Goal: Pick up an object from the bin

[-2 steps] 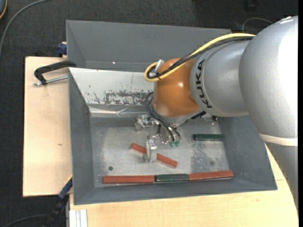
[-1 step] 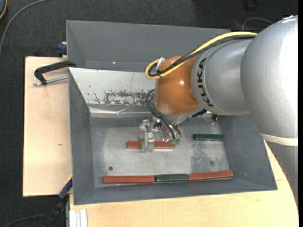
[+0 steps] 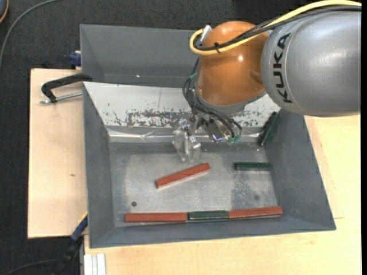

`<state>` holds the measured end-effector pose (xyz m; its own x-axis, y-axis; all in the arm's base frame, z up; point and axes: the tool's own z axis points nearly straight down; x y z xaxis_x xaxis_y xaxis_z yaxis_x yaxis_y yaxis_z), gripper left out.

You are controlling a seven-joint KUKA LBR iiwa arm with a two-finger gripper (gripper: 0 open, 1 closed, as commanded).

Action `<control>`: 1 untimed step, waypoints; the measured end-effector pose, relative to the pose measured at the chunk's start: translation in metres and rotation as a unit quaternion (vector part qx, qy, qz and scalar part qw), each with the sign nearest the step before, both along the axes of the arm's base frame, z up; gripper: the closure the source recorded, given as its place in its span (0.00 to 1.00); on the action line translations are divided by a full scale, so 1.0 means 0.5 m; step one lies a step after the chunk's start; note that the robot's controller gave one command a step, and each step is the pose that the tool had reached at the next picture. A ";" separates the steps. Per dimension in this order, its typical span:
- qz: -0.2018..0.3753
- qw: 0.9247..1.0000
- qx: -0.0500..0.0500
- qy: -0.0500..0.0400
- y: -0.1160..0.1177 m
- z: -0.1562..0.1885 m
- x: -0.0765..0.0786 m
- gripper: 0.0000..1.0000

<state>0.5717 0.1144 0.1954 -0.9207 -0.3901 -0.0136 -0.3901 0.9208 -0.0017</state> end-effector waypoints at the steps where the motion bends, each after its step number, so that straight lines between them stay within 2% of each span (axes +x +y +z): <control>1: -0.001 1.000 0.000 0.003 -0.001 -0.007 -0.003 0.00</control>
Offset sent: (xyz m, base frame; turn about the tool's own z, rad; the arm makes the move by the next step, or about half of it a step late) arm 0.0000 0.0000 0.0000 0.0000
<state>0.5703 0.1138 0.1921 -0.9215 -0.3882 -0.0071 -0.3882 0.9216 0.0003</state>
